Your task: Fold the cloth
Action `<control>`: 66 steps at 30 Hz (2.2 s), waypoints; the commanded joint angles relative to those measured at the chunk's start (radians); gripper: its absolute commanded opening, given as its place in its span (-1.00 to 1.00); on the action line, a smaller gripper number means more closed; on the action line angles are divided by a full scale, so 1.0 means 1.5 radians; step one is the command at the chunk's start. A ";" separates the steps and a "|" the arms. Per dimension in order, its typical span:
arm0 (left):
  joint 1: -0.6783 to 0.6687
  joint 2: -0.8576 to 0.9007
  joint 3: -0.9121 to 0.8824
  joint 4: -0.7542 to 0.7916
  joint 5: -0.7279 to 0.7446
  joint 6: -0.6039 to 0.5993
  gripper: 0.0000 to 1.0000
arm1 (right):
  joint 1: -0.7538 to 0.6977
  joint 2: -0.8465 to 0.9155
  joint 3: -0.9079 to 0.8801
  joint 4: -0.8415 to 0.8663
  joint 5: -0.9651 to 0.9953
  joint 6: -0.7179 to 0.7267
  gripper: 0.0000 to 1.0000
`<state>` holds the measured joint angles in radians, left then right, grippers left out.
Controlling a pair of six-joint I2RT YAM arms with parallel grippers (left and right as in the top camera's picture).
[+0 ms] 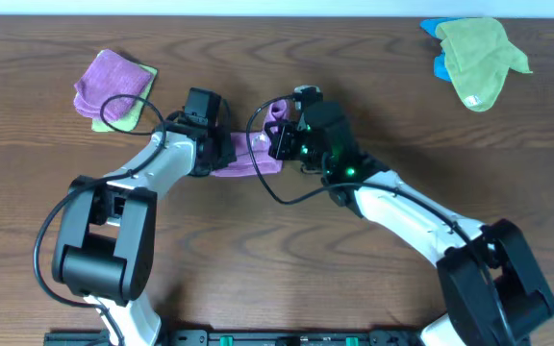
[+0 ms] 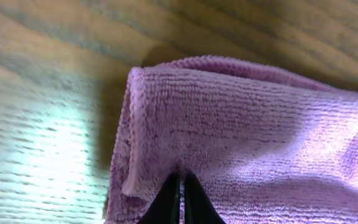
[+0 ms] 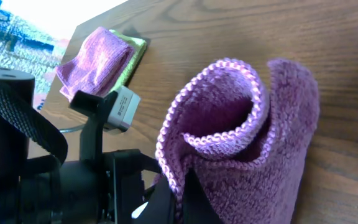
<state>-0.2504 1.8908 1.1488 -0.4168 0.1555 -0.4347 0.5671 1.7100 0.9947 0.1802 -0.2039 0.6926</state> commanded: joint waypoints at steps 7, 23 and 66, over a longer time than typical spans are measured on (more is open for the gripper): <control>0.001 -0.012 0.040 -0.021 -0.026 0.049 -0.88 | 0.020 0.023 0.026 -0.002 0.011 -0.019 -0.97; 0.055 -0.105 0.040 -0.050 -0.071 0.049 -0.88 | 0.055 0.096 0.104 -0.031 0.003 -0.029 -0.97; 0.168 -0.137 0.040 -0.112 -0.108 0.055 -0.88 | 0.123 0.269 0.229 -0.053 -0.019 -0.047 -0.97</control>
<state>-0.0017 1.7164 1.1912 -0.5793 0.0143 -0.3649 0.7444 2.0903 1.3090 0.0948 -0.2390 0.6415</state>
